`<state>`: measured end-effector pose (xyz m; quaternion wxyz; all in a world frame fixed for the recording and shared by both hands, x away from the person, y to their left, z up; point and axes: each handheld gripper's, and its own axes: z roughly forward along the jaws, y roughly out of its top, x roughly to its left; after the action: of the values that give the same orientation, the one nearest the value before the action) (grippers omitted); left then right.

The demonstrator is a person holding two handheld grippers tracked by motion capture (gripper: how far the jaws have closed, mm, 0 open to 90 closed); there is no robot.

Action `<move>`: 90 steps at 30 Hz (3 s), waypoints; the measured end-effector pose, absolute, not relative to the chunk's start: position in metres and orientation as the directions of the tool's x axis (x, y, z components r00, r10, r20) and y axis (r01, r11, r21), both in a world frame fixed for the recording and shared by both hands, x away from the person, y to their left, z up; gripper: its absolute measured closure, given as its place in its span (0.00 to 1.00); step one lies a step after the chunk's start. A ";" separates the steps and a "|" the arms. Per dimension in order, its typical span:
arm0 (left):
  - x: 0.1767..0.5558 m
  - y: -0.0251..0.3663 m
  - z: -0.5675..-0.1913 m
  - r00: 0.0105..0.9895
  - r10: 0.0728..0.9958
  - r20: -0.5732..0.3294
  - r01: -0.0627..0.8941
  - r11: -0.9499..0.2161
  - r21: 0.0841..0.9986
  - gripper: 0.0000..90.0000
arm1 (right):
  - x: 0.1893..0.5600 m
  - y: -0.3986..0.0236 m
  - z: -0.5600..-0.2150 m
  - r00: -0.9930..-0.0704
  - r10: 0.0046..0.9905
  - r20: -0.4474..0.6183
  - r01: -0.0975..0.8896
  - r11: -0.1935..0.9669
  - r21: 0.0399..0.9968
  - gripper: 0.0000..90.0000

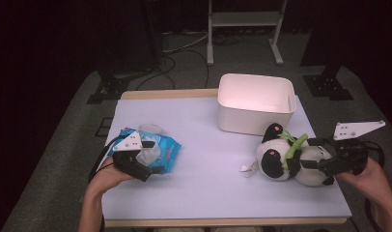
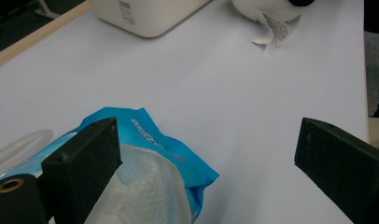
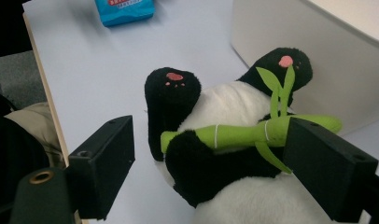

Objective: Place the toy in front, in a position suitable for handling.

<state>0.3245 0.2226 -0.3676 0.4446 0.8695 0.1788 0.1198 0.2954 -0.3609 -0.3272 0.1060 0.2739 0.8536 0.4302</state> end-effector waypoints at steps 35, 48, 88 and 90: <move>0.322 0.224 -0.369 0.907 0.419 0.048 0.211 -0.549 0.809 0.07 | 0.356 -0.369 -0.332 -0.837 0.538 0.105 0.451 0.568 0.689 0.48; 0.322 0.224 -0.369 0.900 0.430 0.065 0.206 -0.553 0.807 0.04 | 0.351 -0.368 -0.329 -0.863 0.485 0.140 0.426 0.552 0.716 0.84; 0.320 0.230 -0.365 0.898 0.434 0.071 0.202 -0.551 0.810 0.04 | 0.351 -0.241 -0.270 -0.954 0.294 0.055 0.238 0.635 0.735 0.85; 0.320 0.230 -0.365 0.898 0.434 0.071 0.202 -0.550 0.810 0.04 | 0.353 -0.230 -0.271 -0.958 0.280 0.060 0.234 0.642 0.730 0.85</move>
<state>0.3195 0.2299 -0.3654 0.4377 0.8704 0.1826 0.1325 0.3533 -0.2301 -0.2715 0.0290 0.1418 0.9056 0.3987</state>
